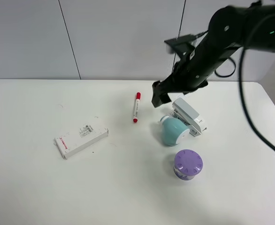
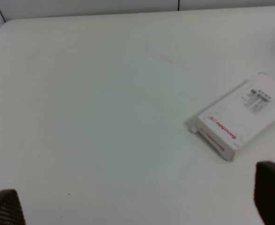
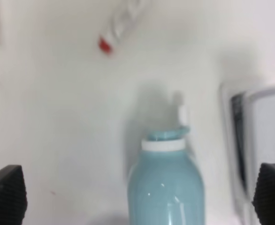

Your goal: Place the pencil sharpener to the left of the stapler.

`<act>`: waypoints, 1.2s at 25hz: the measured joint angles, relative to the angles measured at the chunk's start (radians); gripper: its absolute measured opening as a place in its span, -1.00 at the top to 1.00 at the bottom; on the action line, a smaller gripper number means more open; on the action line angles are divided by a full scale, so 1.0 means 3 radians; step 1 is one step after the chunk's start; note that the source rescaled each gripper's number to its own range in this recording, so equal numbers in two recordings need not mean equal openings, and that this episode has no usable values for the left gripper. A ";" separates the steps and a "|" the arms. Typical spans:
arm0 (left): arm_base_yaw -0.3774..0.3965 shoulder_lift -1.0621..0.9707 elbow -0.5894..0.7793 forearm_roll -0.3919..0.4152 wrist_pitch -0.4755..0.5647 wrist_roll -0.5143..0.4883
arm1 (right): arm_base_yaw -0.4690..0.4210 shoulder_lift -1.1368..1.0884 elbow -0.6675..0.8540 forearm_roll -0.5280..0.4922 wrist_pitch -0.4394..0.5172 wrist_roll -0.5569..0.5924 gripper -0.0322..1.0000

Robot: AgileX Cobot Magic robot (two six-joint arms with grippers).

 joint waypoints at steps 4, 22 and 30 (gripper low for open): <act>0.0000 0.0000 0.0000 0.0000 0.0000 0.0000 | -0.0052 -0.0728 0.0011 -0.0103 0.0025 0.0213 -0.82; 0.0000 0.0000 0.0000 0.0000 0.0000 0.0000 | -0.1727 -0.4922 0.2549 -0.0330 0.0276 0.0585 -0.82; 0.0000 0.0000 0.0000 0.0000 0.0000 0.0000 | -0.1727 -0.5554 0.2695 -0.0577 0.0840 0.0576 -0.82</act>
